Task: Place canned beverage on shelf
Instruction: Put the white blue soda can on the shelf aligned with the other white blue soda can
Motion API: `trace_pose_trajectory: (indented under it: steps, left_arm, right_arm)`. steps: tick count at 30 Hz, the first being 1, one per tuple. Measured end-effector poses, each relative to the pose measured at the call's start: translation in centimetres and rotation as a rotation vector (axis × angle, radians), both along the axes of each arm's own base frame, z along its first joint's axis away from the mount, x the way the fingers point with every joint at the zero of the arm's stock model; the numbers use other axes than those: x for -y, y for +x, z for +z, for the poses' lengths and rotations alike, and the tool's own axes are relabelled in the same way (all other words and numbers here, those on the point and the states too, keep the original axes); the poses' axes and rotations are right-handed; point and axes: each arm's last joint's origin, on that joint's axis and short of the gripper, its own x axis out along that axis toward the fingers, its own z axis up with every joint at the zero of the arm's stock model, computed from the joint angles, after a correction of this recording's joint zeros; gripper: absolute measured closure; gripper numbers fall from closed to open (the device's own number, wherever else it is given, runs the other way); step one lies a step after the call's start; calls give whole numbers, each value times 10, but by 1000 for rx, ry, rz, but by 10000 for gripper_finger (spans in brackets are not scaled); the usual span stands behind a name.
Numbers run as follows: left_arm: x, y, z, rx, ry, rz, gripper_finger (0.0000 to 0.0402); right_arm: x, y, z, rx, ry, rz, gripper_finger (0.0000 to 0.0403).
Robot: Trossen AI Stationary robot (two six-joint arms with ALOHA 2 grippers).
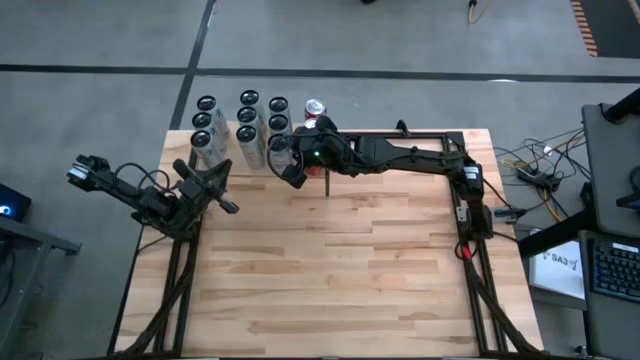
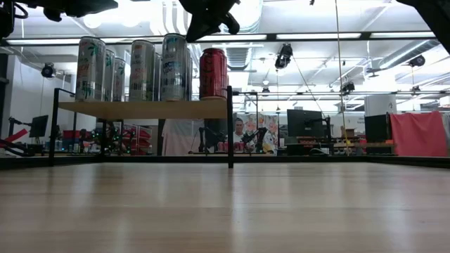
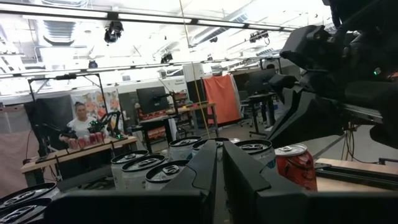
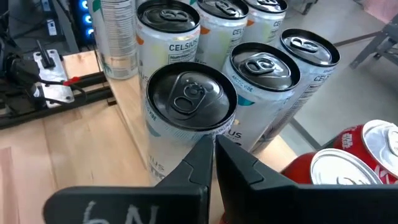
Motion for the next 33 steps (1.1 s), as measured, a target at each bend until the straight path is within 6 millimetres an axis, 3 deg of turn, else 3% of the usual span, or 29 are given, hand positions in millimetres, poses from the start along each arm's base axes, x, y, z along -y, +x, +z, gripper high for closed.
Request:
trace_pose_trajectory:
  steps: [5,12,17,21,33]
  left_arm:
    - [0,1,-1,-16,7,0,390]
    - [3,7,-8,-128,59,1,390]
    - [4,8,-9,-137,66,-1,390]
    - [4,8,-9,-148,74,2,390]
    - [4,8,-9,-148,74,1,390]
  right_arm:
    - [-1,0,1,0,-1,2,390]
    - [-4,-5,18,-2,-21,14,390]
    - [-12,-10,23,-75,-52,99,390]
    - [-15,-11,18,-127,-23,212,390]
    - [-12,8,-7,-190,-65,242,390]
